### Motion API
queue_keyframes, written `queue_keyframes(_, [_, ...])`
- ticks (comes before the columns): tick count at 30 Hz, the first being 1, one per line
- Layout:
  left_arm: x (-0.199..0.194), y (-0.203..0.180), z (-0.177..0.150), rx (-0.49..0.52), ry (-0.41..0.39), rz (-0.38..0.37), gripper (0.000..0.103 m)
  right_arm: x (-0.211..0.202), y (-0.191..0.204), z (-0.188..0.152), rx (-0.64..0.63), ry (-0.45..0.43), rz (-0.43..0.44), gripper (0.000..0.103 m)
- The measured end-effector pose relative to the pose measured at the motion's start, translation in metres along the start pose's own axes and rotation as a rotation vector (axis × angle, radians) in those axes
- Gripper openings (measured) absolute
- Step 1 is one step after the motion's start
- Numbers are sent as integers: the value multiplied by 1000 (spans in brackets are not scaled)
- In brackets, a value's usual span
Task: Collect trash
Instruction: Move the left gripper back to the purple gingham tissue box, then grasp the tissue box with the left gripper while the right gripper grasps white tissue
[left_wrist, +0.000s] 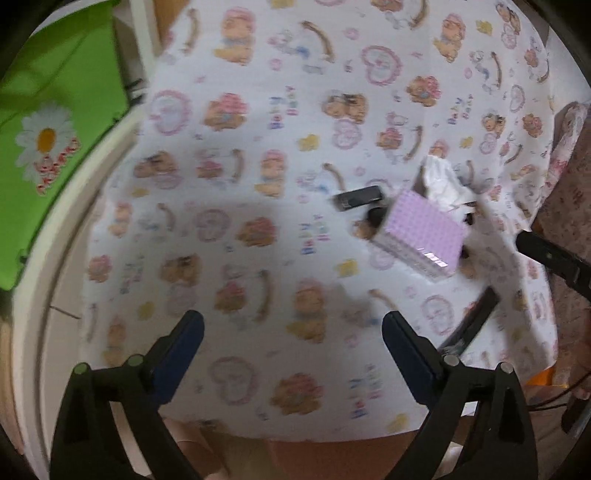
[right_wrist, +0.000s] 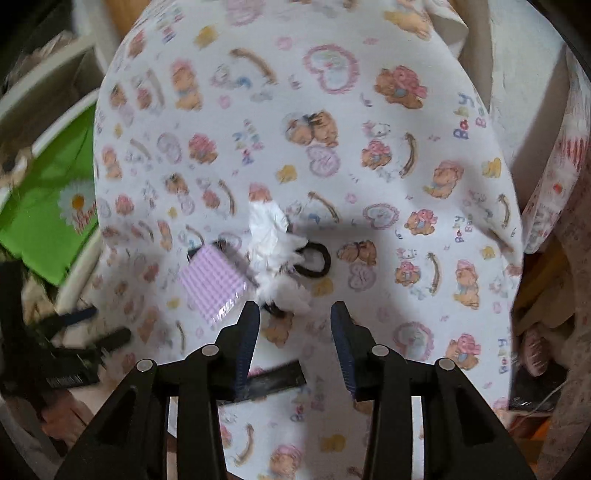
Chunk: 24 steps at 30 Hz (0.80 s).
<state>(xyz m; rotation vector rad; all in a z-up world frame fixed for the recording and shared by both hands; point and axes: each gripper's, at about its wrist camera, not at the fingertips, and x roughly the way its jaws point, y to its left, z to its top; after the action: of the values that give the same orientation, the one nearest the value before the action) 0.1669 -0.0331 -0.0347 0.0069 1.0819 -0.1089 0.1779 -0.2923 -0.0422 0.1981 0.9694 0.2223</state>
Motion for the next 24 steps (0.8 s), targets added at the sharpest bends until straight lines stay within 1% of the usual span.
queue_keyframes(1, [4, -4, 3, 0, 19, -39, 96, 4, -8, 3, 61, 19, 50, 43])
queue_keyframes(3, [9, -11, 9, -21, 41, -94, 96, 14, -20, 6, 149, 57, 97, 43])
queue_keyframes(4, [10, -14, 12, -30, 44, -105, 96, 17, -25, 7, 178, 67, 102, 43])
queue_keyframes(6, [14, -21, 20, -51, 48, -130, 96, 23, -28, 9, 195, 80, 93, 43])
queue_keyframes(7, [15, -23, 26, -76, 49, -129, 96, 25, -27, 10, 190, 82, 86, 43])
queue_keyframes(8, [14, -24, 31, -117, 41, -104, 96, 26, -26, 11, 188, 78, 83, 43])
queue_keyframes(9, [13, -23, 35, -152, 34, -97, 96, 27, -25, 12, 187, 73, 81, 43])
queue_keyframes(11, [12, -22, 46, -228, 12, -121, 96, 30, -25, 14, 188, 68, 69, 43])
queue_keyframes(13, [15, -26, 57, -272, 4, -119, 96, 31, -24, 15, 193, 67, 55, 43])
queue_keyframes(15, [22, -34, 69, -270, 12, -130, 96, 34, -22, 17, 191, 74, 47, 43])
queue_keyframes(18, [33, -47, 78, -279, 17, -110, 96, 32, -15, 19, 164, 74, 23, 43])
queue_keyframes(21, [38, -51, 76, -334, -18, -79, 95, 28, -12, 19, 127, 62, -11, 43])
queue_keyframes(22, [41, -53, 75, -342, -25, -62, 94, 27, -11, 19, 111, 53, -35, 43])
queue_keyframes(23, [45, -54, 74, -345, -22, -52, 92, 26, -10, 19, 98, 44, -58, 43])
queue_keyframes(24, [50, -56, 76, -351, -10, -63, 92, 24, -9, 20, 84, 33, -77, 43])
